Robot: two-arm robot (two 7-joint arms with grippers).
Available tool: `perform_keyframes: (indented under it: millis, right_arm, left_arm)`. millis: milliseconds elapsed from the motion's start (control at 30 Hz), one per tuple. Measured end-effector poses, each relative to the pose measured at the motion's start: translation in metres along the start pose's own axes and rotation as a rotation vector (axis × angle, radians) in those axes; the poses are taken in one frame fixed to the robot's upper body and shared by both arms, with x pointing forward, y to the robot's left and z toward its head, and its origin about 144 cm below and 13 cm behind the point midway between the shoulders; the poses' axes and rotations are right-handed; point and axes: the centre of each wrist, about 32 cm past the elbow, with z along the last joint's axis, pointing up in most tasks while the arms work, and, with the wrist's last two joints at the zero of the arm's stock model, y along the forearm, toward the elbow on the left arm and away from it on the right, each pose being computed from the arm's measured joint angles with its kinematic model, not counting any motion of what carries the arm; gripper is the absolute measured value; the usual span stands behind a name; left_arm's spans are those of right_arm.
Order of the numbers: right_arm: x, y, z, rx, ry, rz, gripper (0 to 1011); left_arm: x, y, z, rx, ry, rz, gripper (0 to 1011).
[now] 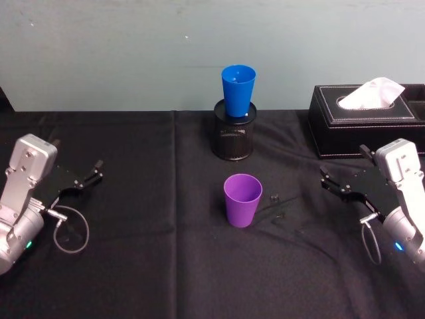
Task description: Pick up one cup with a gripper and tap it against the other cup.
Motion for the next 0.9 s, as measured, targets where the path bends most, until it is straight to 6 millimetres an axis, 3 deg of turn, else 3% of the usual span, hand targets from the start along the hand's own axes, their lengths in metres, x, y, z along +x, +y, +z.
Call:
perform_keyframes:
  millis: [900]
  right_arm:
    - [0.0001,0.0011,0.0013,0.019,0.007,-0.003,1000]
  left_arm:
    - [0.0000,0.0000,0.0000,0.000,0.000,0.000,1000]
